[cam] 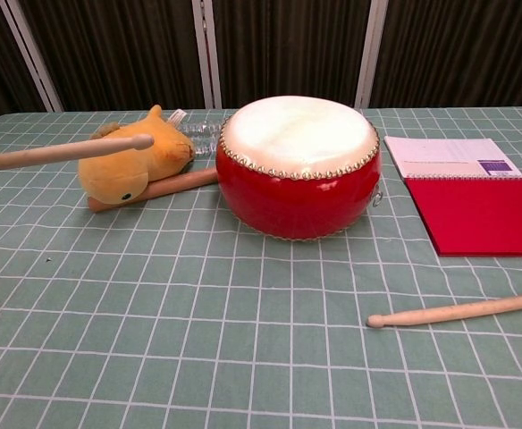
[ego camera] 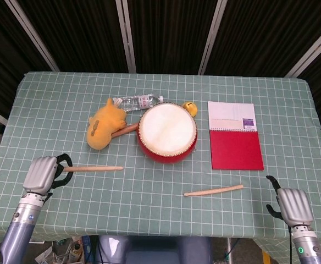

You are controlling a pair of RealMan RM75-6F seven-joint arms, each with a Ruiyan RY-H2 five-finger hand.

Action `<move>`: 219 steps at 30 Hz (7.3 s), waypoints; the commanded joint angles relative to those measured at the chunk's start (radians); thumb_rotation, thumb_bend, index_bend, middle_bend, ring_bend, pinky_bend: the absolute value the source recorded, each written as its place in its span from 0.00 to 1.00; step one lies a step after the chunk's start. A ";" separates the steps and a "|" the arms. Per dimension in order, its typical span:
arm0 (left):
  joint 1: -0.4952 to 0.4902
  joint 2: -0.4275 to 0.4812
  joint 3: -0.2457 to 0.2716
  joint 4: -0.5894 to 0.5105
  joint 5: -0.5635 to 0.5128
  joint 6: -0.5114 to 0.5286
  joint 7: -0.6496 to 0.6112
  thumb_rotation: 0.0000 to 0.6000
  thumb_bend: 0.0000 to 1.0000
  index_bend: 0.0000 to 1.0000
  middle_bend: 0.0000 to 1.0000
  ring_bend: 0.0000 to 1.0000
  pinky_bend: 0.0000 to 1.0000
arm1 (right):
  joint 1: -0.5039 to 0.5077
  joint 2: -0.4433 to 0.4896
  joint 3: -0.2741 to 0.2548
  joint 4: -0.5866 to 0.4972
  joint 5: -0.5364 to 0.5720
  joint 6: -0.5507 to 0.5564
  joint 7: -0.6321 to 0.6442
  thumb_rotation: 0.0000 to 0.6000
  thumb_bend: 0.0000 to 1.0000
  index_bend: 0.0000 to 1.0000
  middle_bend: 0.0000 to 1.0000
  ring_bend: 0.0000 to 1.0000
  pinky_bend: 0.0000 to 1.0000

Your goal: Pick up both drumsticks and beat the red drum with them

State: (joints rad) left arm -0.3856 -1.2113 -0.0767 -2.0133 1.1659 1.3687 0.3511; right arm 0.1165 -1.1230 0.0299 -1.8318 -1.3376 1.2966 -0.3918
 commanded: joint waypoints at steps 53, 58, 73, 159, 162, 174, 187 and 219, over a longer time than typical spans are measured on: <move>0.019 0.012 -0.040 0.033 -0.025 -0.057 -0.038 1.00 0.57 0.75 1.00 1.00 1.00 | 0.241 -0.423 0.060 0.236 0.346 -0.101 -0.353 1.00 0.33 0.50 1.00 1.00 1.00; 0.019 0.011 -0.042 0.034 -0.027 -0.059 -0.038 1.00 0.57 0.75 1.00 1.00 1.00 | 0.247 -0.434 0.057 0.248 0.359 -0.103 -0.356 1.00 0.35 0.50 1.00 1.00 1.00; 0.020 0.011 -0.044 0.036 -0.032 -0.064 -0.033 1.00 0.57 0.75 1.00 1.00 1.00 | 0.253 -0.390 0.047 0.179 0.368 -0.096 -0.337 1.00 0.64 0.89 1.00 1.00 1.00; -0.532 0.042 -0.318 0.385 -0.518 -0.417 0.006 1.00 0.60 0.76 1.00 1.00 1.00 | 0.808 -0.180 0.056 0.275 0.842 -0.065 -0.315 1.00 0.75 0.96 1.00 1.00 1.00; -0.540 0.033 -0.317 0.373 -0.522 -0.400 0.012 1.00 0.60 0.76 1.00 1.00 1.00 | 0.777 -0.130 0.101 0.213 0.823 -0.042 -0.251 1.00 0.75 0.96 1.00 1.00 1.00; -0.616 -0.056 -0.320 0.347 -0.536 -0.326 0.080 1.00 0.60 0.76 1.00 1.00 1.00 | 0.618 0.071 0.221 -0.004 0.823 -0.147 0.069 1.00 0.75 0.96 1.00 1.00 1.00; -0.819 -0.303 -0.257 0.597 -0.688 -0.386 0.324 1.00 0.60 0.77 1.00 1.00 1.00 | 0.554 0.124 0.228 0.039 0.773 -0.225 0.165 1.00 0.75 0.96 1.00 1.00 1.00; -0.704 -0.115 -0.294 0.479 -0.528 -0.222 0.161 1.00 0.60 0.77 1.00 1.00 1.00 | 0.580 0.103 0.276 0.013 0.689 -0.176 0.066 1.00 0.75 0.97 1.00 1.00 1.00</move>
State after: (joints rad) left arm -1.1273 -1.3700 -0.3563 -1.4981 0.6130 1.1377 0.5383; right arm 0.6853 -1.0207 0.3014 -1.8184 -0.6416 1.1353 -0.3125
